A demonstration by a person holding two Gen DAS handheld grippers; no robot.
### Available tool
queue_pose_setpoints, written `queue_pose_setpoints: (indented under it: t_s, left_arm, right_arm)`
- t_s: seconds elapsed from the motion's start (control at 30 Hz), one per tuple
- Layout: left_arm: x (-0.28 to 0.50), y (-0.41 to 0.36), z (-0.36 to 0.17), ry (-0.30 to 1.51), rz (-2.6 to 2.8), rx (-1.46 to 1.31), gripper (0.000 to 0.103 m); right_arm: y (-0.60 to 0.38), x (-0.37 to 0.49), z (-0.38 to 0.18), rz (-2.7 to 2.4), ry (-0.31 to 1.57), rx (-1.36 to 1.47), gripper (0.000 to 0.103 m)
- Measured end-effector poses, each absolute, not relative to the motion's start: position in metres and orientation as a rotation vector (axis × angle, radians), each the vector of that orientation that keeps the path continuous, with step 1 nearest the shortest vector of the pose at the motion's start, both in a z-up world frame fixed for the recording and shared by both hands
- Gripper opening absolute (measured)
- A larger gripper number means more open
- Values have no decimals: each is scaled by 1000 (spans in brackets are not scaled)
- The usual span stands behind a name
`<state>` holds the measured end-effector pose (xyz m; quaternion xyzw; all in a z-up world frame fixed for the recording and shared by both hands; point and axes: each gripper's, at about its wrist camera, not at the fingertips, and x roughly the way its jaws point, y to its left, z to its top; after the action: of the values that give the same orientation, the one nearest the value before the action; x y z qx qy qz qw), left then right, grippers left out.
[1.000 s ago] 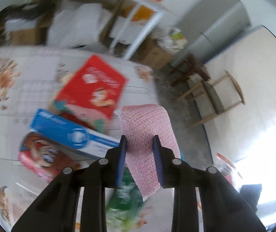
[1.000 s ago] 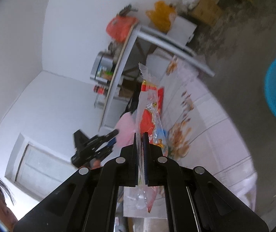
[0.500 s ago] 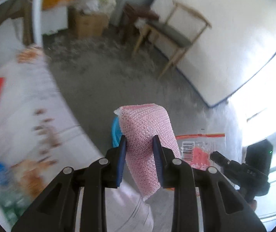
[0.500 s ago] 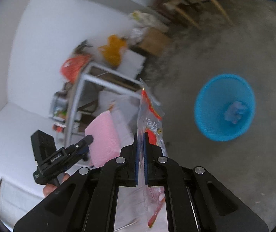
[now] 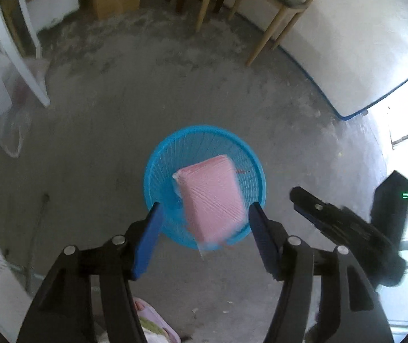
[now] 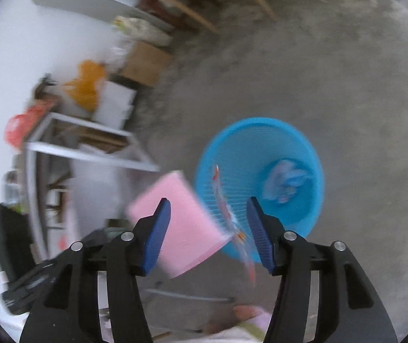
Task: Collect trash
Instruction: 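Carry sponge and bag to the blue wastebasket and release both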
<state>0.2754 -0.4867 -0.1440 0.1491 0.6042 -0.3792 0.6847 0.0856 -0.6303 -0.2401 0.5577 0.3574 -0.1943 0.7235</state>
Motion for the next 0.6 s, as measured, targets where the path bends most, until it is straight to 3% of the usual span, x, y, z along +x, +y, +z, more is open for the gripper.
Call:
queue_pose_setpoints:
  t_s: [0.17, 0.4, 0.6]
  left_arm:
    - [272, -469, -138, 1352, -856, 330, 61]
    - [252, -422, -80, 1272, -920, 270, 64]
    - [198, -355, -9, 1096, -960, 167, 77]
  right_arm:
    - [-621, 57, -251, -440, 785, 1252, 54]
    - [-602, 24, -232, -427, 750, 1240, 57]
    - [-569, 2, -194, -403, 745, 1117, 72]
